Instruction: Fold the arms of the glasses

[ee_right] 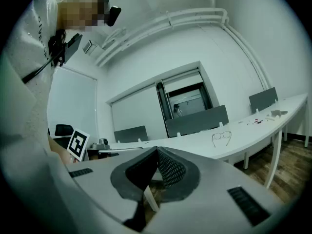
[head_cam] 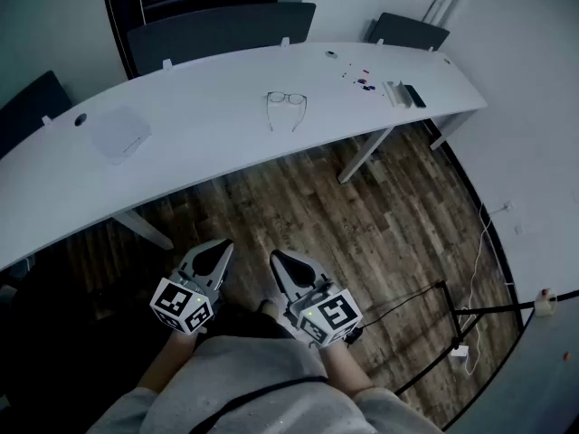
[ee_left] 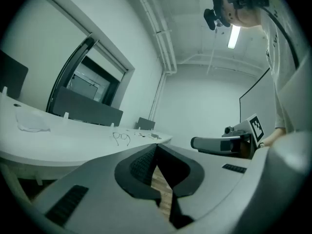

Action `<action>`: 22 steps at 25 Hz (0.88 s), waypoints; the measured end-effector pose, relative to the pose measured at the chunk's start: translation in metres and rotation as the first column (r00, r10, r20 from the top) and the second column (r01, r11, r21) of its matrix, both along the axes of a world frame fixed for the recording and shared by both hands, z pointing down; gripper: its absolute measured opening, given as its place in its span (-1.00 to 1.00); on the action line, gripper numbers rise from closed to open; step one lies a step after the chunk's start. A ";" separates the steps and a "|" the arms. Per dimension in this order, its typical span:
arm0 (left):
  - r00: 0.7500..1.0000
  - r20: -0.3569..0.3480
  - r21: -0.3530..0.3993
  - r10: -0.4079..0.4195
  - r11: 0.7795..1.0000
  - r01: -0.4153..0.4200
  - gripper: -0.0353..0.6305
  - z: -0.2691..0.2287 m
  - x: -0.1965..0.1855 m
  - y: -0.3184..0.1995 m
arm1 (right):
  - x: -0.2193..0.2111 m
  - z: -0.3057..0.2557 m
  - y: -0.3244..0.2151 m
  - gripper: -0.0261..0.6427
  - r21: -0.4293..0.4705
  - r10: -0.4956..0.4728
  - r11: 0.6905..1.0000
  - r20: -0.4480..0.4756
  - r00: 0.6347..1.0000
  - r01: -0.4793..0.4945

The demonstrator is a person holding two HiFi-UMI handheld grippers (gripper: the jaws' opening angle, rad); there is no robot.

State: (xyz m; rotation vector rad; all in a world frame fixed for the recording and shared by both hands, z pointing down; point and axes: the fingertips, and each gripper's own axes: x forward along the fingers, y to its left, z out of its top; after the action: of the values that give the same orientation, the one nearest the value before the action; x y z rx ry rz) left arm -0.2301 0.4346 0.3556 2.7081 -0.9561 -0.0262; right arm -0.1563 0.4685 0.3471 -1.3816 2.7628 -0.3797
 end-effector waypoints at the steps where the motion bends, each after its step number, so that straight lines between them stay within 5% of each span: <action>1: 1.000 -0.005 0.003 -0.002 1.000 0.002 -0.85 0.001 0.001 -0.003 | 0.000 0.001 -0.003 -0.87 -0.001 -0.003 1.000 -0.001 1.000 0.003; 22: 0.998 -0.045 0.030 -0.038 0.999 0.039 -0.84 0.003 0.091 -0.070 | 0.072 0.012 -0.064 -0.86 0.029 -0.085 0.996 -0.024 0.996 0.085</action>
State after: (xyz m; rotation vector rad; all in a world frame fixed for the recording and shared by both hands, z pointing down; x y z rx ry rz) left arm -0.1389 0.3649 0.3582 2.7046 -1.0027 -0.1095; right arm -0.0841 0.4041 0.3594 -1.2733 2.8405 -0.3258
